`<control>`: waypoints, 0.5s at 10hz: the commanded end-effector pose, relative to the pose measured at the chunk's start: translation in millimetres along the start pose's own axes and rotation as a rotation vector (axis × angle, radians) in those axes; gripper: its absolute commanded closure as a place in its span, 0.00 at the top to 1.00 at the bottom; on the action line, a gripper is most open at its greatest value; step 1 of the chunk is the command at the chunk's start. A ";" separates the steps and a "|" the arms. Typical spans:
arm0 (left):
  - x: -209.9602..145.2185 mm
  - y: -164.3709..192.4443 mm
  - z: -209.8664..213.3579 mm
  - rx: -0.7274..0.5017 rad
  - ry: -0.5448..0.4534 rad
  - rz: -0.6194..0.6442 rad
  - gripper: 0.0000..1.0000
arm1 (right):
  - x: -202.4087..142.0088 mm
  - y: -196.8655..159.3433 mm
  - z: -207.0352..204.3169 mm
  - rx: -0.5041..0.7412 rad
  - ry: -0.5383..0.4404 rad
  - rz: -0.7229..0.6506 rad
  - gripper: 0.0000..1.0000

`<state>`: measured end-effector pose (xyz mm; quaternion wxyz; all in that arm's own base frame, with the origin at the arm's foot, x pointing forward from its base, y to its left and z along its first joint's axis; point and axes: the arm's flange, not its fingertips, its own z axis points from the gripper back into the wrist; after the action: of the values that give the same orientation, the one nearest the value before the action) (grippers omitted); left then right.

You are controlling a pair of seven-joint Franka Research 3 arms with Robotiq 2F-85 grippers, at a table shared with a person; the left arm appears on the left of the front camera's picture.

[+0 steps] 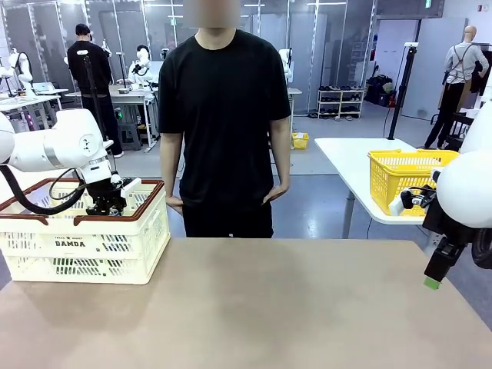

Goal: Place the drinks into the Shopping basket.
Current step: Pick up one drink and place it into the Shopping basket.

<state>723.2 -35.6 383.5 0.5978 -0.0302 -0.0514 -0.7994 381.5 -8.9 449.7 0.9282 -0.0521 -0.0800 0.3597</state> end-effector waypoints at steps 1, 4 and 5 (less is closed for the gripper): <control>-2.0 2.4 2.2 -0.010 0.022 -0.009 0.58 | 1.0 2.1 0.3 -0.002 0.000 -0.014 1.00; 0.5 -3.1 -10.7 -0.018 0.020 0.001 0.58 | 1.0 2.1 0.3 -0.002 0.000 -0.014 1.00; 2.3 -5.5 -15.5 -0.014 0.010 0.000 0.58 | 1.0 2.1 0.3 -0.002 0.000 -0.014 1.00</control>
<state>723.1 -35.8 382.1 0.5940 -0.0249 -0.0438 -0.8029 381.5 -8.9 449.7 0.9282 -0.0521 -0.0800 0.3597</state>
